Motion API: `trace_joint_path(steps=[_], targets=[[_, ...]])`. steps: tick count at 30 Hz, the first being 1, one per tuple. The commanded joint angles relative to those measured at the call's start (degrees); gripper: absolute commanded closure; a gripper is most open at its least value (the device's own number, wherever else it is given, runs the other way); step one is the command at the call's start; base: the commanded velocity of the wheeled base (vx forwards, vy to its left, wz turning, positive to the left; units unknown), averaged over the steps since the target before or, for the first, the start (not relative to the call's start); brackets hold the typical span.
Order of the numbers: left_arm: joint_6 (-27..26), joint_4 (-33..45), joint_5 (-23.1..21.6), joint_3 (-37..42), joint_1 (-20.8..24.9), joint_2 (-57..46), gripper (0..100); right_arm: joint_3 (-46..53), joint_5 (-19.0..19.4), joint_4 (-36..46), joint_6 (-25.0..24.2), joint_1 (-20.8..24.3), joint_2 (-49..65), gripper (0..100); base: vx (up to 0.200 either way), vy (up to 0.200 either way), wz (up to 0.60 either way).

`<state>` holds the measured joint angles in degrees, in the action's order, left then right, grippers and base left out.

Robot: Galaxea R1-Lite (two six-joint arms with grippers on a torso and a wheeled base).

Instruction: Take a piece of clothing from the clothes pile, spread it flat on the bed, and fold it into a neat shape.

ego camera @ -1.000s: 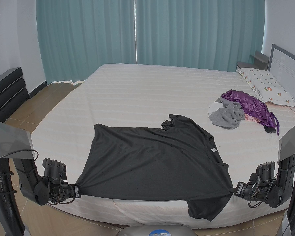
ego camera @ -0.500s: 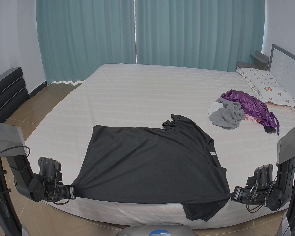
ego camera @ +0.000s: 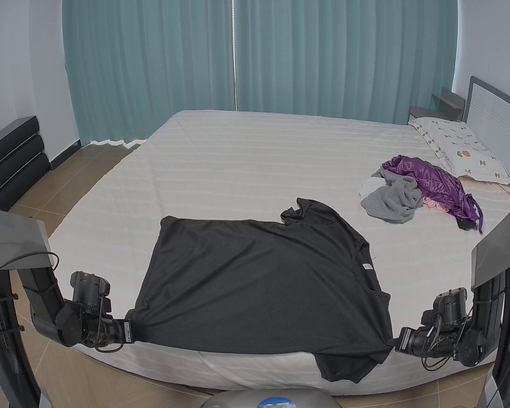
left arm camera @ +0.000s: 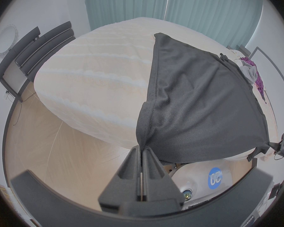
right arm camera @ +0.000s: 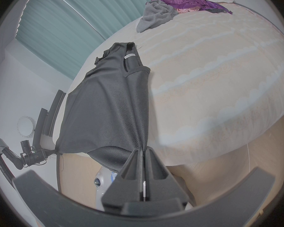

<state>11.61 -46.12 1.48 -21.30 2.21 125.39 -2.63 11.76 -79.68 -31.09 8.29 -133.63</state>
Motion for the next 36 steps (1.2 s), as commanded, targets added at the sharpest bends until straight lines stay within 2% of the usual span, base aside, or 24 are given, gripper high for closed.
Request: trace_joint_path(steps=[1,2,3,10,16,18,21,26,28,30,36], targets=[[0.3,0.0,0.0,-0.8,0.3,2.1,100,-0.4,0.1,-0.1,-0.4,0.1,-1.3,100,0.0,0.0,0.0],[0.3,0.0,0.0,-0.9,0.3,2.3,0,-0.4,0.1,-0.1,-0.4,0.1,-1.3,100,0.0,0.0,0.0],[1.4,0.0,0.0,-1.2,0.3,2.5,0,-0.5,0.1,-0.4,-0.6,0.1,-1.3,0,0.0,0.0,0.0],[4.0,0.0,-0.1,-1.6,0.4,1.6,0,0.2,0.4,-4.0,-0.9,-0.6,-0.3,0,0.0,0.0,0.0],[6.5,0.0,-1.9,-2.6,-0.1,-2.5,0,-0.6,0.8,-7.7,-1.4,-4.2,1.7,0,0.0,0.0,0.0],[9.4,0.5,-4.8,-3.8,-0.2,-5.1,0,-1.3,1.3,-9.0,-5.4,-4.4,1.7,0,0.0,0.0,0.0],[11.3,0.6,-6.0,-4.7,-0.1,-5.9,0,-1.8,1.7,-9.7,-7.9,-4.5,1.6,0,0.0,0.0,0.0],[14.8,0.7,-6.0,-6.5,-0.1,-5.6,0,-2.9,1.9,-9.7,-9.1,-5.1,1.9,0,0.0,0.0,0.0],[18.3,0.6,-6.1,-7.1,-0.2,-5.8,0,-4.0,1.9,-9.7,-10.7,-6.0,2.4,0,0.0,0.0,0.0],[18.9,0.6,-6.2,-7.3,-0.2,-5.6,0,-4.1,1.9,-9.6,-11.2,-6.3,2.4,0,0.0,0.0,0.0],[19.0,0.6,-6.2,-7.4,-0.1,-5.4,0,-4.3,2.0,-9.6,-11.4,-6.3,2.1,0,0.0,0.2,0.0]])
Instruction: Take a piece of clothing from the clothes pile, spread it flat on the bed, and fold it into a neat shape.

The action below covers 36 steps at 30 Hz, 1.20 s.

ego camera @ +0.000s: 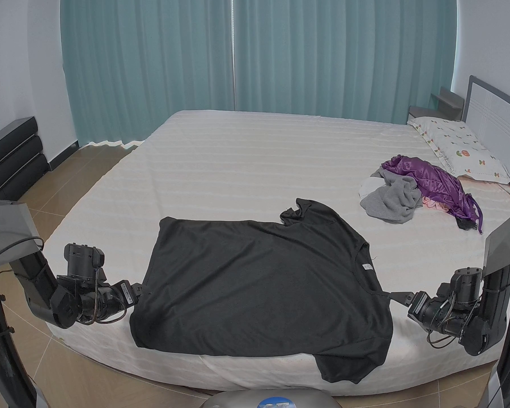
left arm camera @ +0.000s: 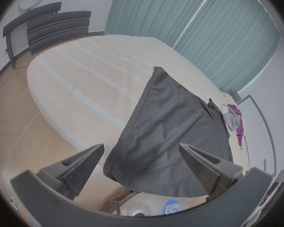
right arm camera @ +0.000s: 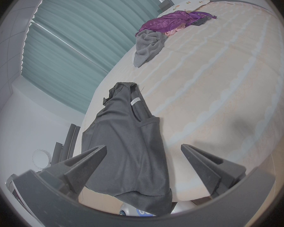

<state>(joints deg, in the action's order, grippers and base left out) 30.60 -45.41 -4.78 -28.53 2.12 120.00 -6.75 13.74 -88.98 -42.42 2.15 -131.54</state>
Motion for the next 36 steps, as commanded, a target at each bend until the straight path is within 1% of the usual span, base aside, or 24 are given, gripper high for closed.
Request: trace_joint_path(steps=[1,6,11,15,18,24,30,36], targets=[[0.0,-0.1,0.0,-0.2,0.0,-0.1,0,-0.2,0.1,-0.3,0.0,-0.1,0.0,0,0.0,0.2,0.0],[0.1,-0.3,0.0,-0.2,0.0,0.0,0,-0.2,0.1,-0.3,0.0,0.0,-0.4,0,0.0,0.2,0.0],[0.3,-0.6,0.0,-0.4,0.1,0.0,0,-0.6,0.1,-0.3,-0.6,0.0,-0.4,0,0.0,0.0,0.0],[2.4,-0.6,0.1,-0.7,0.5,-0.2,0,-1.4,0.1,-0.3,-1.3,-0.1,-0.4,0,0.0,0.0,0.0],[3.7,-0.6,0.1,-1.1,0.7,-0.3,0,-1.5,0.1,-0.3,-1.6,-0.1,-0.4,0,0.2,0.0,0.0],[3.9,-0.6,0.1,-1.2,1.2,-0.2,0,-1.7,0.1,-0.3,-1.6,-0.1,-0.5,0,0.2,0.0,0.0],[4.9,-0.6,0.1,-1.6,1.4,0.1,0,-2.0,0.1,-0.4,-2.0,-0.1,-1.2,0,0.0,0.0,0.0],[8.2,-0.6,0.0,-4.2,2.1,0.1,0,-3.5,0.4,-0.3,-4.9,-0.1,-1.4,0,0.0,0.0,0.0]])
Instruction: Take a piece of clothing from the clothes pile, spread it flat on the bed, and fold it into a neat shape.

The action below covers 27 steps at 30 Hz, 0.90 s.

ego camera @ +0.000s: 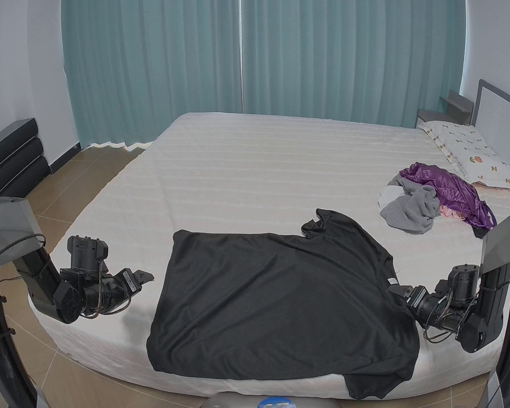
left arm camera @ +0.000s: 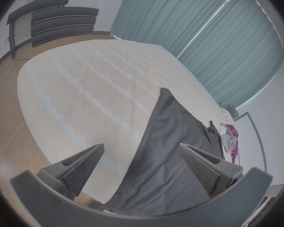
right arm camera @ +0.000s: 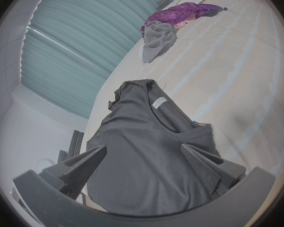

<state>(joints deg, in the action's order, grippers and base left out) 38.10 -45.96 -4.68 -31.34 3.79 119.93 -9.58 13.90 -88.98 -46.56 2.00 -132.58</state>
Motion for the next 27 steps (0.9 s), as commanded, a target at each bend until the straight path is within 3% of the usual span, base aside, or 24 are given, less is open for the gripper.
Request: trace_joint_path(steps=[1,9,15,20,27], targets=[[1.1,0.1,-0.1,-1.9,0.6,0.2,0,-0.7,0.8,-0.4,-1.3,-0.1,-0.6,0,0.0,0.0,0.0],[1.5,0.5,-0.2,-9.3,1.3,2.3,0,-2.5,4.0,-0.3,-5.7,-2.4,-1.1,0,0.0,0.0,0.0],[1.5,0.6,-1.8,-17.7,1.2,8.3,0,-3.2,4.1,-0.4,-6.1,-2.3,-2.5,0,0.0,0.0,0.0],[1.2,0.8,-5.6,-27.9,1.4,15.5,0,-3.2,4.1,-0.4,-6.2,-2.2,-2.5,0,0.0,0.0,0.0],[1.4,10.9,-7.0,-47.2,3.0,24.8,0,-3.2,4.1,-0.4,-6.2,-2.0,-2.5,0,0.0,0.0,0.0]])
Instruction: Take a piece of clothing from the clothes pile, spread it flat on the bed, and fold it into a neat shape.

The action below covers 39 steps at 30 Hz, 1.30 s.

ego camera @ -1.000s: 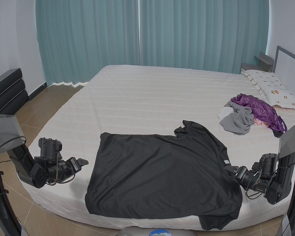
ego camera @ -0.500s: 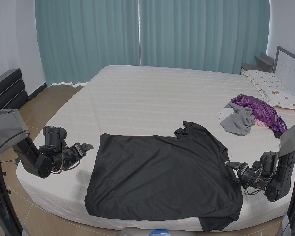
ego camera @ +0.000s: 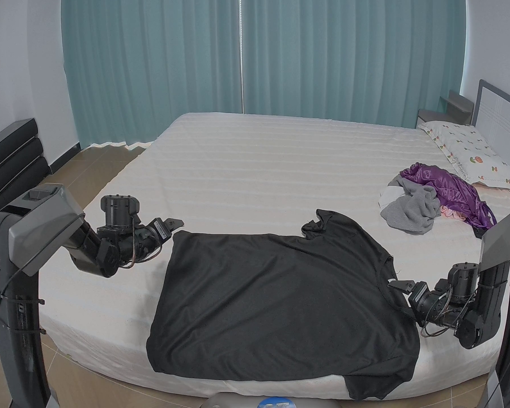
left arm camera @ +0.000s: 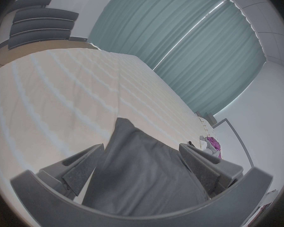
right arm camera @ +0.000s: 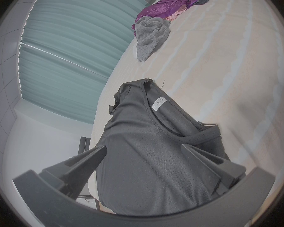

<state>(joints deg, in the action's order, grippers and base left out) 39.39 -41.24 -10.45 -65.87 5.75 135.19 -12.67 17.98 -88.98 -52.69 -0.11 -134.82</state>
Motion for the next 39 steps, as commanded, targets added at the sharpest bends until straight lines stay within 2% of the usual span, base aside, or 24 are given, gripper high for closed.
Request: trace_joint_path(steps=[1,6,18,23,31,35,39], targets=[[0.2,7.7,-1.2,-15.3,1.0,10.8,0,-0.1,0.0,-0.4,0.0,0.1,-0.3,0,0.0,0.0,0.0],[0.1,9.4,-0.5,-21.8,0.9,15.0,0,-0.1,0.0,-0.4,0.0,0.3,-0.3,0,0.0,0.0,0.0],[0.1,9.5,-0.2,-23.3,0.7,17.3,0,0.0,0.0,-0.4,-0.1,0.4,-0.4,0,0.0,0.0,0.0],[0.3,9.5,-0.2,-26.9,0.7,19.3,0,0.0,0.0,-0.4,0.0,0.4,-0.4,0,0.0,0.0,0.0],[5.4,12.1,0.3,-35.1,0.7,22.7,0,-0.1,0.0,-0.4,-0.1,0.4,-0.4,0,0.0,0.0,0.0],[5.4,13.3,4.0,-39.9,0.2,24.9,0,-0.1,0.0,-0.5,-0.1,0.4,-0.4,0,0.0,0.0,0.0],[5.5,13.3,9.7,-45.4,0.0,27.8,0,-0.1,0.0,-0.5,-0.1,0.4,-0.4,0,0.0,0.0,0.0]])
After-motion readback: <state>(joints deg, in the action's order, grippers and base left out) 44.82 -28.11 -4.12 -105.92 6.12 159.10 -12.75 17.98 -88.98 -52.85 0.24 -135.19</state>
